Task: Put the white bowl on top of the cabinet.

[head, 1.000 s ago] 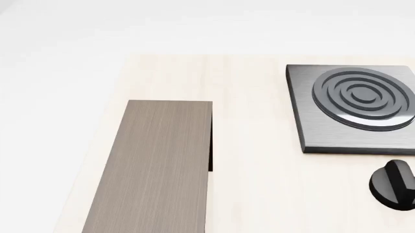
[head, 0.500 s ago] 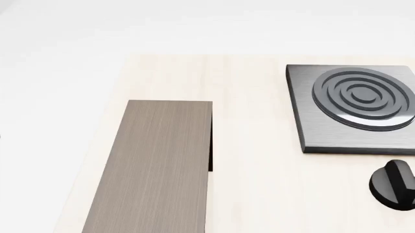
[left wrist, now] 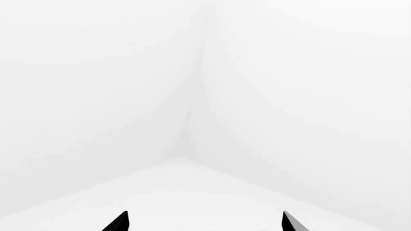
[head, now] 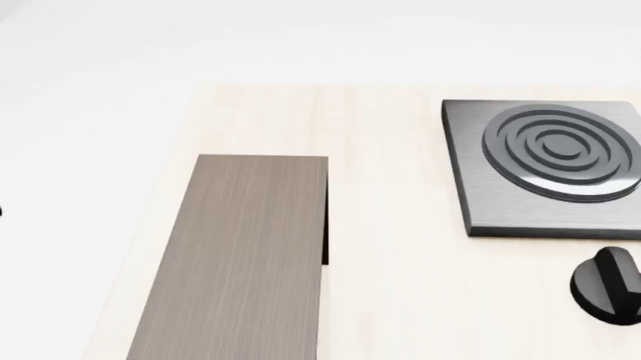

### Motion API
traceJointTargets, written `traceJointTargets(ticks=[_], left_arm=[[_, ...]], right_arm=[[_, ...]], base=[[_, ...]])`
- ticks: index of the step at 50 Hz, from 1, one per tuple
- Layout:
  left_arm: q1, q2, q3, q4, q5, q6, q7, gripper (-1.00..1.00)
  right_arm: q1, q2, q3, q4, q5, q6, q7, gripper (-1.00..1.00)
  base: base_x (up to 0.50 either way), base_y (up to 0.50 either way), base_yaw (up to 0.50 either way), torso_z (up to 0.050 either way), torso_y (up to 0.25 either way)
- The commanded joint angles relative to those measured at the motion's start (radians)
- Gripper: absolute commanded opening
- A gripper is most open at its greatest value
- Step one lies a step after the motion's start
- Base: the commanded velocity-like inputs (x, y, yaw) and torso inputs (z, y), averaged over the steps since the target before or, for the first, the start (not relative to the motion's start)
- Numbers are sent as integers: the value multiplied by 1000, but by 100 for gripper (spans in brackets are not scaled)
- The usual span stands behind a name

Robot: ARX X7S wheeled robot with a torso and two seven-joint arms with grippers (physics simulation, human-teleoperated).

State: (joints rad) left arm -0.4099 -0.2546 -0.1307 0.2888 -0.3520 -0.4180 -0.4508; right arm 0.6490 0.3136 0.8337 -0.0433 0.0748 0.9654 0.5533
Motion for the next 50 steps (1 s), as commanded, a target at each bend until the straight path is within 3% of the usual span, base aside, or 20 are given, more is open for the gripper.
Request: traceJointTargets(ticks=[1, 24, 50], left_arm=[[3, -5, 4, 24, -7, -20, -12, 100], [3, -13, 8, 29, -16, -26, -22, 100], [-2, -15, 18, -29, -9, 26, -11, 100]], right_arm=[[28, 11, 23, 72, 10, -50, 1, 100], [72, 23, 92, 193, 39, -127, 5, 100], [83, 59, 34, 342, -19, -228, 39, 100]], base=[[0, 0, 0, 0, 0], [0, 0, 0, 0, 0], [0, 0, 0, 0, 0]])
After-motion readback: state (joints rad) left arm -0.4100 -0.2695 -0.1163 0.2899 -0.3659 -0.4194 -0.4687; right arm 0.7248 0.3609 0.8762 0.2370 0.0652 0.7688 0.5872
